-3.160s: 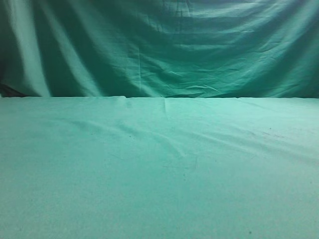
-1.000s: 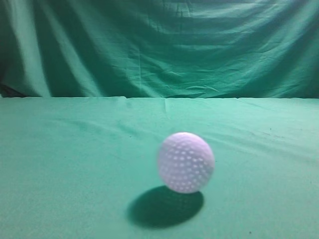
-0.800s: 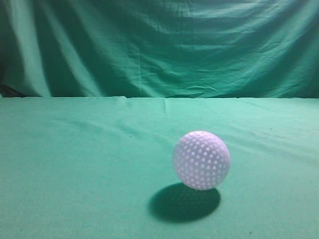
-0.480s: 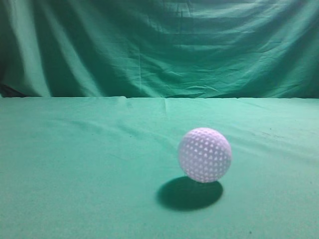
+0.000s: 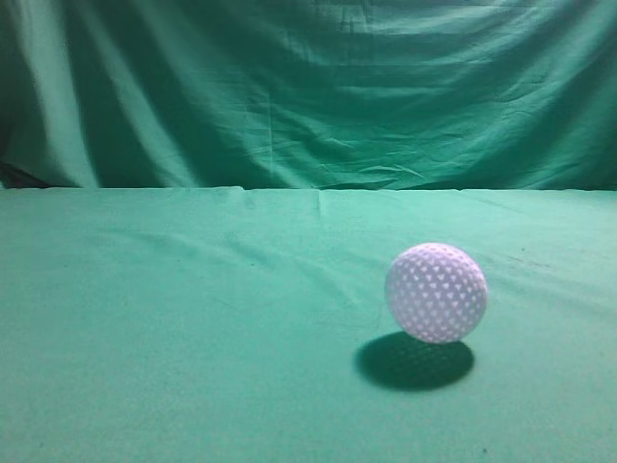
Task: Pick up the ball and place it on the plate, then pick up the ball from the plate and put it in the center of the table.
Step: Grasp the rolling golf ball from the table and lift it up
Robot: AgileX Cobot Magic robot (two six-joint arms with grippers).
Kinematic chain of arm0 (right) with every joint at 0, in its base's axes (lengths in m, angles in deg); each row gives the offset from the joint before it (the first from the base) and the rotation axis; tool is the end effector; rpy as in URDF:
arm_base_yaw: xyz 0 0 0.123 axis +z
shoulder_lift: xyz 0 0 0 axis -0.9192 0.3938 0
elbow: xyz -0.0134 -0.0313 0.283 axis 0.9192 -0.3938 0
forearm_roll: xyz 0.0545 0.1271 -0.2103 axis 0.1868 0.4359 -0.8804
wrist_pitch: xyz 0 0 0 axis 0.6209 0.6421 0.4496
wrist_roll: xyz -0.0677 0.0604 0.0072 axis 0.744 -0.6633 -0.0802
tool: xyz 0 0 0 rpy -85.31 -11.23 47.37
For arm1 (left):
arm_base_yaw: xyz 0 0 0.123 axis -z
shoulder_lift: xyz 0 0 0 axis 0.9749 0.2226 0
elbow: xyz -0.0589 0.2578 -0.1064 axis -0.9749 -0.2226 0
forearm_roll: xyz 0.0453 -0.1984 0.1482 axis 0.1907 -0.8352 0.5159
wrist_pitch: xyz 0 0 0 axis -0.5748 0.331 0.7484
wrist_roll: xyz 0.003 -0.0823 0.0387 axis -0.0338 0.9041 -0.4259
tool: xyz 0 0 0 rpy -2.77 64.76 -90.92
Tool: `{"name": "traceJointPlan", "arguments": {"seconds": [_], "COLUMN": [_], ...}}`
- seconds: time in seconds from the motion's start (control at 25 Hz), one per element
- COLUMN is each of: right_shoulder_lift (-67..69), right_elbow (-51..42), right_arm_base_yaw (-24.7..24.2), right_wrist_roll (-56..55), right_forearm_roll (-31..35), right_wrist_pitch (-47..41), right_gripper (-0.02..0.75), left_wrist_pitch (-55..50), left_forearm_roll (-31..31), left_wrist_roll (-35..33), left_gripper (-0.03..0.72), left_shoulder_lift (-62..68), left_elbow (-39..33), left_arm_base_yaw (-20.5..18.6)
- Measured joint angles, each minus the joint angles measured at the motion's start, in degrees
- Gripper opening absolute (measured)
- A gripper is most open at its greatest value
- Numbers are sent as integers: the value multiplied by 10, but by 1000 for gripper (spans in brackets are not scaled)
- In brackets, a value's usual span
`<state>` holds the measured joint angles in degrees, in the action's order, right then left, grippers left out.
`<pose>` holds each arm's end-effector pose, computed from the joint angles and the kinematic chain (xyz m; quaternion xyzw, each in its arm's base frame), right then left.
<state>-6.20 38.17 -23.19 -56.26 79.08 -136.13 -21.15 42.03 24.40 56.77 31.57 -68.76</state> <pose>0.1497 0.1555 0.2632 -0.4761 0.8566 0.0989 0.1728 0.0912 -0.0294 0.2954 0.2086 0.8152 -0.0467 0.5383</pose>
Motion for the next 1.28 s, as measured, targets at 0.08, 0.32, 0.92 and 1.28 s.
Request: {"name": "traceJointPlan", "arguments": {"seconds": [0.08, 0.32, 0.92, 1.28], "right_shoulder_lift": [38, 127, 271, 294], "right_elbow": [17, 45, 92, 92], "right_arm_base_yaw": [17, 33, 33, 33], "right_wrist_roll": [-2, -3, -2, -4], "right_forearm_roll": [-1, -2, -8, -46], "right_wrist_pitch": [5, 9, 42, 66], "right_gripper": [47, 164, 552, 468], "left_wrist_pitch": [0, -2, -3, -3], "left_forearm_roll": [1, 1, 2, 2], "left_wrist_roll": [0, 0, 0, 0], "left_gripper": [0, 0, 0, 0], "left_shoulder_lift": [0, -1, -1, -1], "left_elbow": [0, 0, 0, 0], "left_arm_base_yaw": [0, 0, 0, 0]}}
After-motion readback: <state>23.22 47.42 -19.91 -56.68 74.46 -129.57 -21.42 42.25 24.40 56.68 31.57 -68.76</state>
